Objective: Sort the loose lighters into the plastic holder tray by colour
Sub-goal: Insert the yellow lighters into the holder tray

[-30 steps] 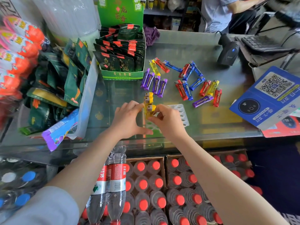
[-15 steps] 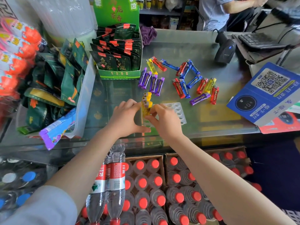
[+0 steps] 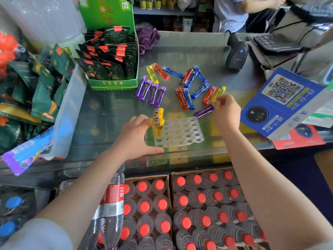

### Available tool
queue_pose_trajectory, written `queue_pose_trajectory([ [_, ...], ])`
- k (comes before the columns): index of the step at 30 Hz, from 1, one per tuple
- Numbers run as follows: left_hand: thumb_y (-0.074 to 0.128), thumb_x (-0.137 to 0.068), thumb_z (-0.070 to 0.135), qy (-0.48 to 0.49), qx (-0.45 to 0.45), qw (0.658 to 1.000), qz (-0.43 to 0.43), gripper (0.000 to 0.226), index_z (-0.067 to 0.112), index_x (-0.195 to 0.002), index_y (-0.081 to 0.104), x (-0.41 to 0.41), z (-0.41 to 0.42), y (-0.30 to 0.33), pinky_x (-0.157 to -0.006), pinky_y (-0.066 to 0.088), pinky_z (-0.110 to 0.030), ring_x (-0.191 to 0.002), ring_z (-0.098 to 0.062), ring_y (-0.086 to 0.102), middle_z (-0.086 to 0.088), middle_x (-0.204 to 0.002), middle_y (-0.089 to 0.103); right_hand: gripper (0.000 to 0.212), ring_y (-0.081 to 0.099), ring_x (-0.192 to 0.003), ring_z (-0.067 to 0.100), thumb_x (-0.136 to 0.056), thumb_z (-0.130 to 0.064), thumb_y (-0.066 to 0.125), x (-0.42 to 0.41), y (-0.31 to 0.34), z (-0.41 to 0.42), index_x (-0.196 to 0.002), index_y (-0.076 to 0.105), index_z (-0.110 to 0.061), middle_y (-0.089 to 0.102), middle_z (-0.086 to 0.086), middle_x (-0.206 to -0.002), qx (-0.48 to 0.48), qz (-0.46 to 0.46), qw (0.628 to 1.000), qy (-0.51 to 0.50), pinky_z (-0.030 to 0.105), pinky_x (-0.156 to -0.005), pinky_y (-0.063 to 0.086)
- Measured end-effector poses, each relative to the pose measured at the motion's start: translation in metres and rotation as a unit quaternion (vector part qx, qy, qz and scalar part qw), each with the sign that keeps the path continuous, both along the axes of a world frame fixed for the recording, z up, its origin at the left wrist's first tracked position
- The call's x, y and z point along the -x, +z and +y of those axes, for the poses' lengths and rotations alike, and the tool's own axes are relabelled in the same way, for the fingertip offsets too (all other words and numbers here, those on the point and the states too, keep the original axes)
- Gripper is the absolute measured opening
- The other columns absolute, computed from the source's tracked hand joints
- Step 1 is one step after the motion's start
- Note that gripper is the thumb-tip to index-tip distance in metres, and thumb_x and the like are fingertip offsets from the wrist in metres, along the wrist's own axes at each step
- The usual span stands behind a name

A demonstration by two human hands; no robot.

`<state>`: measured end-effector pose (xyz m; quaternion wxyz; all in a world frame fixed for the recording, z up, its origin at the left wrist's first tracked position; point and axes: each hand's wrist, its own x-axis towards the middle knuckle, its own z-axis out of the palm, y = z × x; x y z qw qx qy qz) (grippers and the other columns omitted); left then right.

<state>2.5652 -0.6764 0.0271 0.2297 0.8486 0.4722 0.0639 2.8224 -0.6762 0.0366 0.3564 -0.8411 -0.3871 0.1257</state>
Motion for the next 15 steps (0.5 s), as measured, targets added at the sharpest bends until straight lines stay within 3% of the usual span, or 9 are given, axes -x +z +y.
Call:
queue_pose_trajectory([
  [3,0.07,-0.059,0.06,0.011,-0.002,1.0,-0.011,0.073,0.028,-0.12,0.043,-0.009,0.0,-0.001,-0.088,0.031,-0.032,-0.105,-0.015,0.034,0.001,-0.117,0.043,0.027,0.057,-0.094,0.031,-0.092,-0.023,0.041,-0.013,-0.004,0.015,-0.112,0.054,-0.012,0.062,0.012,-0.112,0.055,-0.01,0.998,-0.023,0.032,-0.07,0.04],
  [8,0.064,-0.053,0.07,0.017,0.001,1.0,-0.012,0.078,0.03,-0.118,0.045,-0.013,0.002,-0.004,-0.087,0.031,-0.032,-0.098,-0.008,0.029,0.003,-0.117,0.043,0.034,0.057,-0.08,0.031,-0.087,-0.037,0.053,-0.024,-0.003,0.035,-0.098,0.059,-0.005,0.064,0.014,-0.1,0.139,-0.048,0.989,-0.018,0.032,-0.064,0.039],
  [12,0.07,-0.058,0.061,0.031,0.013,0.999,-0.005,0.077,0.029,-0.123,0.043,-0.013,0.002,-0.005,-0.09,0.028,-0.032,-0.1,-0.005,0.024,0.005,-0.119,0.04,0.03,0.06,-0.076,0.03,-0.082,-0.036,0.061,-0.025,0.001,0.046,-0.09,0.061,-0.007,0.066,0.012,-0.093,0.166,-0.03,0.986,0.003,0.031,-0.062,0.041],
  [15,0.07,-0.058,0.059,0.034,0.01,0.999,-0.004,0.077,0.028,-0.123,0.043,-0.014,0.001,-0.005,-0.089,0.027,-0.031,-0.1,-0.005,0.024,0.004,-0.12,0.04,0.017,0.065,-0.076,0.032,-0.08,-0.025,0.06,-0.025,0.002,0.049,-0.084,0.059,-0.009,0.067,0.012,-0.089,0.173,-0.024,0.984,0.015,0.031,-0.06,0.044],
])
